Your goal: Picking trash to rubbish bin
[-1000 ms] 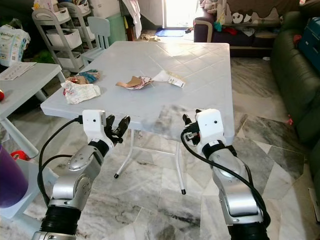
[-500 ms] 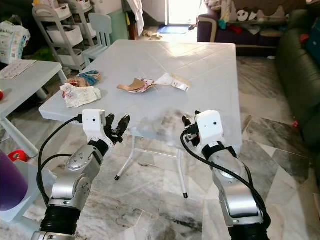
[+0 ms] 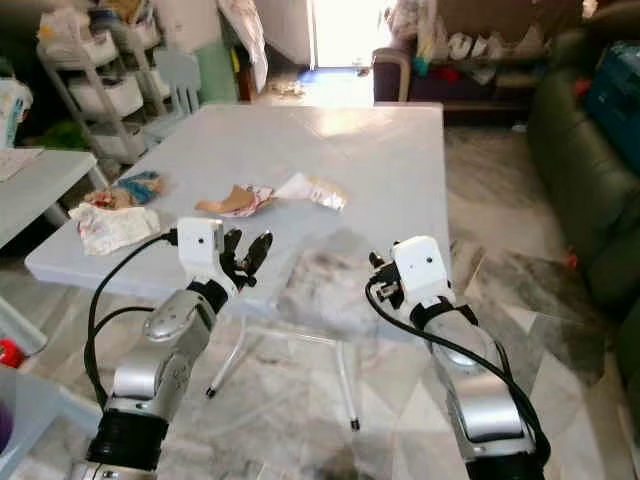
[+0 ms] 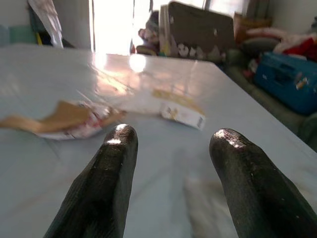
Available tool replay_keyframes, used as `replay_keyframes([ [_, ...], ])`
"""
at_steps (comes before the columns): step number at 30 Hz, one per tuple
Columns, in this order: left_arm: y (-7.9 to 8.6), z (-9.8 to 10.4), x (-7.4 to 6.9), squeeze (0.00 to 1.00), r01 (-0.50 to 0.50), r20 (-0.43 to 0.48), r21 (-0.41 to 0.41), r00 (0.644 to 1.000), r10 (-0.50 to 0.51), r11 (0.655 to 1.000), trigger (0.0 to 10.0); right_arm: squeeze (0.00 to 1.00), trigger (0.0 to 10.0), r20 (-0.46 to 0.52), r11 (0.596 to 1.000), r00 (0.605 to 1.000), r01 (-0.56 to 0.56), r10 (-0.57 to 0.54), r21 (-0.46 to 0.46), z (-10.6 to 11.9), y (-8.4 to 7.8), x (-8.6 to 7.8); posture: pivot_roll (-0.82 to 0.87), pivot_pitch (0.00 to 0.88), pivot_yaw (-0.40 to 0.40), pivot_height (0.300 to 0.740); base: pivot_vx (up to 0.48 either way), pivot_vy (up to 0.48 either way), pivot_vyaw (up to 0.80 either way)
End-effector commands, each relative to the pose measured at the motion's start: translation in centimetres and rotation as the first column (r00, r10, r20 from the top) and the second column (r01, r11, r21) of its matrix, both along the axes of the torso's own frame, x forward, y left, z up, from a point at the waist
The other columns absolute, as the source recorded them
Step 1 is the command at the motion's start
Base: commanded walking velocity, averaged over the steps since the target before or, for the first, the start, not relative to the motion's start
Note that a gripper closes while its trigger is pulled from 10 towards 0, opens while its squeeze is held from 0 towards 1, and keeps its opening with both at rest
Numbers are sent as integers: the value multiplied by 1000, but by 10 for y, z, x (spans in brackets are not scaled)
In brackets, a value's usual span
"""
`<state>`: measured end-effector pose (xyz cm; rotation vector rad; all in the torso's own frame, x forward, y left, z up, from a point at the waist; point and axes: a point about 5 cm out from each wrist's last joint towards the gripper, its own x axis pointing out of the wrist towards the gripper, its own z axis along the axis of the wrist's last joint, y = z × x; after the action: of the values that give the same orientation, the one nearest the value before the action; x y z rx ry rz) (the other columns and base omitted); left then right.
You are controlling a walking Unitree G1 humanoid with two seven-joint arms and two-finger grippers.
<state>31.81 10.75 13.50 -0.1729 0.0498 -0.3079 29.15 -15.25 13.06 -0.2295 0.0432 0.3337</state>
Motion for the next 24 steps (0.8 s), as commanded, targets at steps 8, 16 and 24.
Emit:
replay_keyframes([
  [8,10,-9,-9,0,13,-23,70,1000,-12,997,10000,0,10000,-55,975,974,-220,218,-33,-4,18,-11,-116,13,34,740,0,0,0],
  [16,21,-27,-26,0,57,-86,137,995,-45,989,10000,0,10000,-57,959,960,-278,275,-61,-6,20,-15,-105,20,34,740,0,0,0],
  [24,25,-36,-39,0,76,-114,181,992,-56,981,10000,0,10000,-63,930,940,-342,336,-137,-20,20,-13,-89,30,21,740,0,0,0],
])
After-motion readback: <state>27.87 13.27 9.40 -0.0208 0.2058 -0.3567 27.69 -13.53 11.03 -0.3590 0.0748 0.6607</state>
